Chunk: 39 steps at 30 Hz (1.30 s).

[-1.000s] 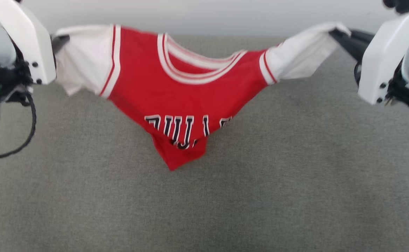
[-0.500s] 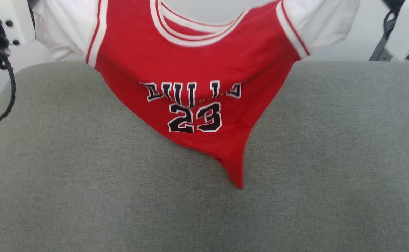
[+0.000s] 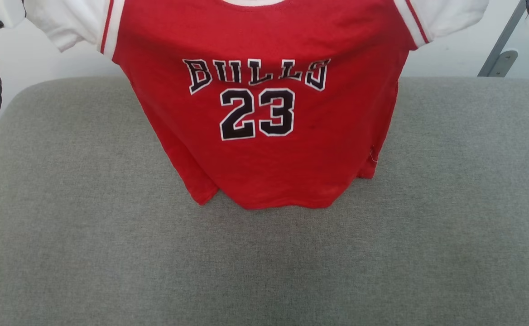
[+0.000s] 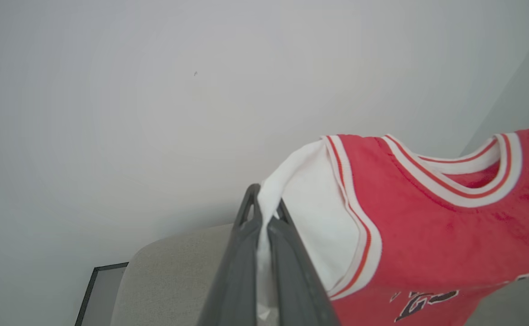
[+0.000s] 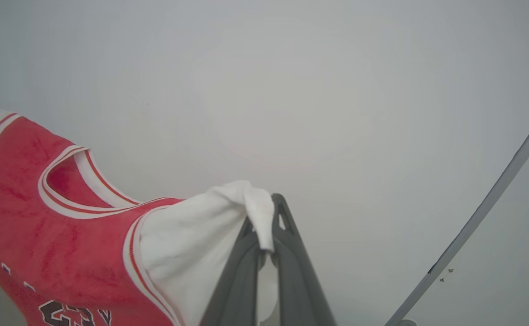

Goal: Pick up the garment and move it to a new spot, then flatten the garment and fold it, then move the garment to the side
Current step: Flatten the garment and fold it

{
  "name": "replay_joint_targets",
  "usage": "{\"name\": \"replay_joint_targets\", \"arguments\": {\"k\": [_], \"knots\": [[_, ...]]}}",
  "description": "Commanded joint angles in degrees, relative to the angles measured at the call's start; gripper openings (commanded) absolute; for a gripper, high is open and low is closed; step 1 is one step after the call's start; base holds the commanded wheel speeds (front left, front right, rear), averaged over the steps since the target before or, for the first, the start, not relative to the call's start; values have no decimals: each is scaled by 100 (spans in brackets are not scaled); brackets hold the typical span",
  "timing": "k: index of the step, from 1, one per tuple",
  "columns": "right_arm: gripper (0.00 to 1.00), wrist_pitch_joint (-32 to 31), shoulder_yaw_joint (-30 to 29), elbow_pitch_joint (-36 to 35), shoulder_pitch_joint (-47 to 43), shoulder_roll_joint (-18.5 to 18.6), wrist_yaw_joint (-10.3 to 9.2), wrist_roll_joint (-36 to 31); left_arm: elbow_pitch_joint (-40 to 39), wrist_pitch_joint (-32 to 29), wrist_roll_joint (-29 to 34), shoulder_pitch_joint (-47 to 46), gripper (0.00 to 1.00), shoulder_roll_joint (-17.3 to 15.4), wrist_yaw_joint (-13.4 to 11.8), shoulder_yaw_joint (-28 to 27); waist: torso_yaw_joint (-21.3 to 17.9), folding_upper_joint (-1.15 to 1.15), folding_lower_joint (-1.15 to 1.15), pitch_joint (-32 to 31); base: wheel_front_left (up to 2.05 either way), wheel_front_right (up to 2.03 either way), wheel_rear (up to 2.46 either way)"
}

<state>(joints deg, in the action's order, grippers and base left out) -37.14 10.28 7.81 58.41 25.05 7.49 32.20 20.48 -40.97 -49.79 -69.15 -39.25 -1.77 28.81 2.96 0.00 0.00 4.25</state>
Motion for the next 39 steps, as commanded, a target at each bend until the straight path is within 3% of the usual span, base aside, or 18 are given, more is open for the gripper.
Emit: {"name": "replay_joint_targets", "arguments": {"k": [1,9,14,22,31,35,39], "knots": [[0,105,-21,36,100,-28,1,-83,31,103,56,-127,0,16,36,-9,8,0,0,54,0,0,0],[0,453,46,327,304,-98,1,-337,309,475,202,-321,0,184,90,7,39,0,0,401,0,0,0],[0,963,235,870,692,-268,1,-585,680,991,331,-623,0,424,153,-18,54,0,0,787,0,0,0],[0,2515,314,2169,1799,-641,1,-1370,1499,2249,760,-1472,0,817,386,-12,70,0,0,1440,0,0,0],[0,4749,-250,3291,2777,-927,0,-2806,2048,4457,1319,-2313,0,1173,695,19,194,0,0,1843,0,0,0],[0,5067,-328,3597,2800,-1008,0,-3228,2226,5088,1282,-2233,0,1243,836,104,249,0,0,1883,0,0,0],[0,5114,-187,3940,2512,-1032,0,-3155,2459,5191,1137,-1828,0,1245,903,293,275,0,0,1880,0,0,0]]}}
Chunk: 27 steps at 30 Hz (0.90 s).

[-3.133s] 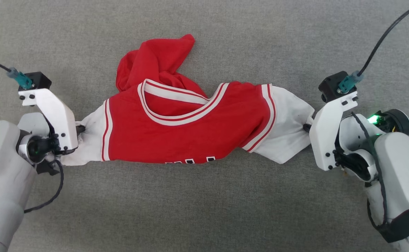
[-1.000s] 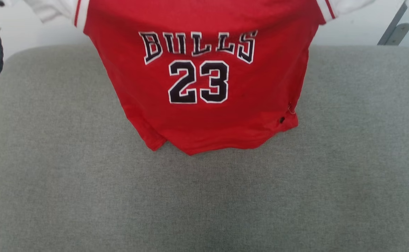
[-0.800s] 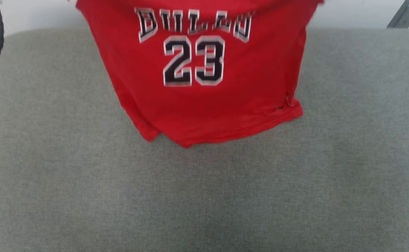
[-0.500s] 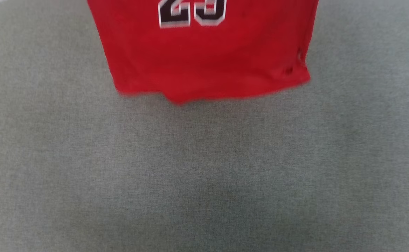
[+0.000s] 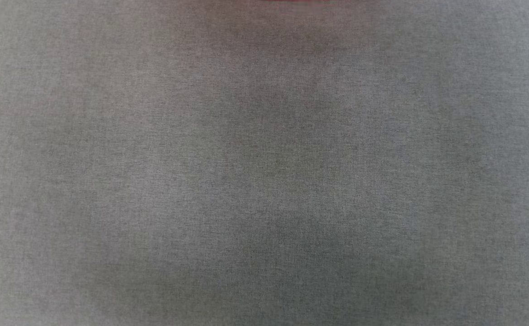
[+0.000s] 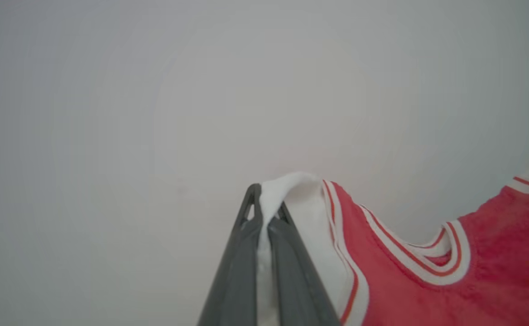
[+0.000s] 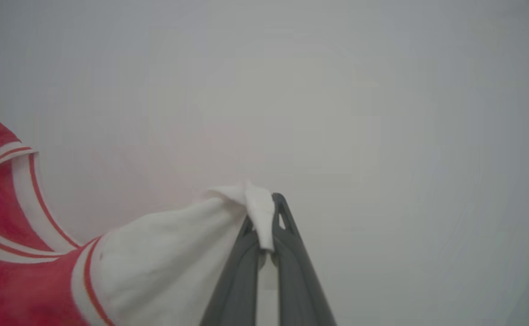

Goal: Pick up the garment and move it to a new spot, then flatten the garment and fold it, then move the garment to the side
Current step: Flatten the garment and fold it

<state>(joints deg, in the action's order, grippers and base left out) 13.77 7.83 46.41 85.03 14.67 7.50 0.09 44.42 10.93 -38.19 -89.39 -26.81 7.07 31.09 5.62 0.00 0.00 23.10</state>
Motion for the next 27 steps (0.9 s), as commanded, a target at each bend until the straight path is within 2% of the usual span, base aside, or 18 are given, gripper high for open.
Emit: {"name": "replay_joint_targets", "arguments": {"k": [1,4,5,11,12,13,18,24,27], "knots": [[0,-6,125,160,-262,-15,-1,149,105,-35,-71,312,0,-8,28,148,18,0,0,-11,0,0,0],[0,-103,372,282,-613,5,-1,444,276,-183,-325,737,0,-34,32,286,26,0,0,-51,0,0,0],[0,-264,579,296,-912,-6,-1,724,346,-309,-477,1024,0,-59,35,392,11,0,0,-85,0,0,0],[0,-997,1141,-83,-1847,131,-1,1659,526,-947,-1060,1782,0,-144,38,570,-47,0,0,-270,0,0,0],[0,-997,1141,-83,-1847,131,-1,1659,526,-947,-1060,1782,0,-144,38,570,-47,0,0,-270,0,0,0],[0,-1234,1388,-395,-2165,181,-1,1943,487,-1157,-1208,1973,0,-144,38,625,-60,0,0,-357,0,0,0],[0,-1665,1604,-1070,-2867,505,-2,2474,285,-1645,-1547,2520,0,-220,39,731,-76,0,0,-550,0,0,0],[0,-2258,1819,-2206,-3988,946,-2,3047,-408,-2151,-2138,3473,0,-531,39,731,-129,0,0,-828,0,0,0],[0,-2525,1790,-2736,-4543,1144,-1,3239,-878,-2424,-2363,4026,0,-807,-31,721,-141,0,0,-946,0,0,0]]}}
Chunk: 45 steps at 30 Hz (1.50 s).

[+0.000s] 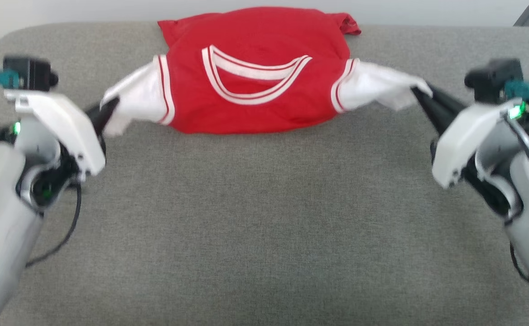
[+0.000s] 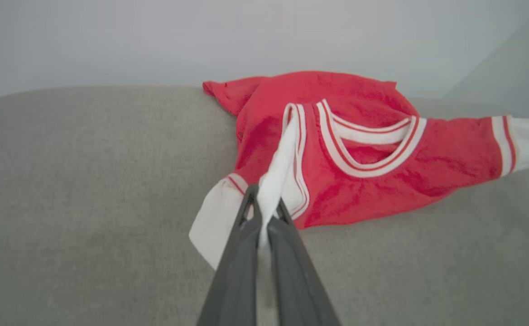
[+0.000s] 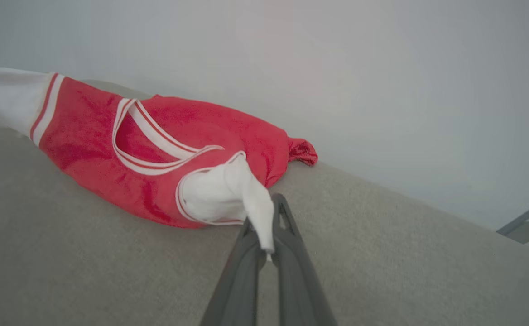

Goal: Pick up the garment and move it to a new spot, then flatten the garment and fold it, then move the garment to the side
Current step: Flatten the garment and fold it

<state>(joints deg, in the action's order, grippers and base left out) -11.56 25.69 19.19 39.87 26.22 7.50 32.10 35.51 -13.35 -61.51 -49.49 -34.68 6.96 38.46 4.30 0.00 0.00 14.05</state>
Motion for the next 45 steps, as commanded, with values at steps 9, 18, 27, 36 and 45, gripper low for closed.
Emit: {"name": "replay_joint_targets", "arguments": {"k": [9,18,27,36,45], "knots": [[0,-996,-214,-1277,-1470,489,-1,390,-1972,-481,-658,1897,0,-848,-979,-141,-14,0,0,-233,0,0,0],[0,-2022,-667,-1837,-2467,665,-1,479,-2881,-659,-806,3223,0,-1500,-2052,-56,-6,0,0,-296,0,0,0],[0,-3159,-1054,-2067,-3219,537,-1,627,-3046,-687,-933,3752,0,-1521,-2352,36,17,0,0,-232,0,0,0],[0,-4170,-1587,-2503,-3976,385,-1,728,-3269,-926,-1218,4116,0,-1695,-2652,28,52,0,0,-117,0,0,0],[13,-4316,-1900,-2692,-4183,-69,-1,309,-3474,-517,-1043,3979,0,-1523,-2477,-86,103,0,0,79,0,0,0]]}}
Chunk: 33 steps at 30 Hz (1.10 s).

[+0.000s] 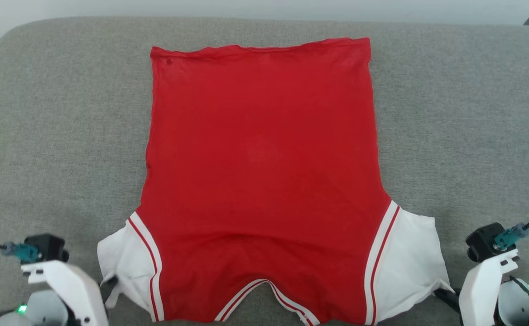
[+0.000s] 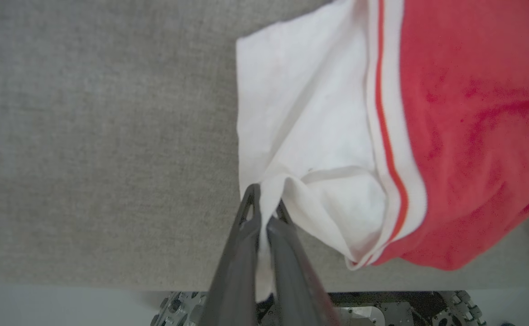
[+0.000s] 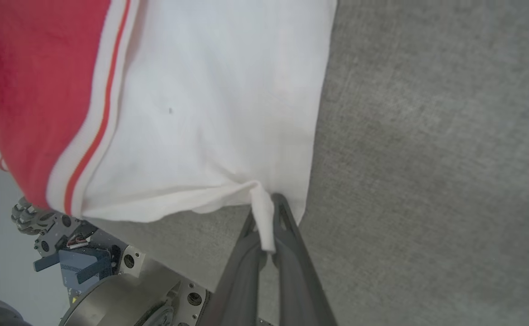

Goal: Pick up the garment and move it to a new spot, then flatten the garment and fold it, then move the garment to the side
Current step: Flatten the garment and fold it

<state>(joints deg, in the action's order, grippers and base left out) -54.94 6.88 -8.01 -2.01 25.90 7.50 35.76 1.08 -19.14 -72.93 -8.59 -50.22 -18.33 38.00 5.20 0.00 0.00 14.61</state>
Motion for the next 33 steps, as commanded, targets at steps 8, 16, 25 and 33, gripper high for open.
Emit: {"name": "replay_joint_targets", "arguments": {"k": [8,16,25,33], "knots": [[100,-24,-228,-310,380,-363,-1,-442,80,725,406,-450,0,392,522,-113,104,0,0,128,0,0,0],[100,159,-645,-782,1317,-769,-1,-912,220,999,599,-730,0,653,790,-43,233,0,0,300,0,0,0],[100,698,-821,406,3233,-1231,-1,-1615,379,990,782,-1117,0,888,998,75,490,0,0,634,0,0,0],[100,1038,-865,2410,4994,-1187,-1,-2122,575,876,915,-1581,0,1193,1234,258,930,0,0,1025,0,0,0]]}}
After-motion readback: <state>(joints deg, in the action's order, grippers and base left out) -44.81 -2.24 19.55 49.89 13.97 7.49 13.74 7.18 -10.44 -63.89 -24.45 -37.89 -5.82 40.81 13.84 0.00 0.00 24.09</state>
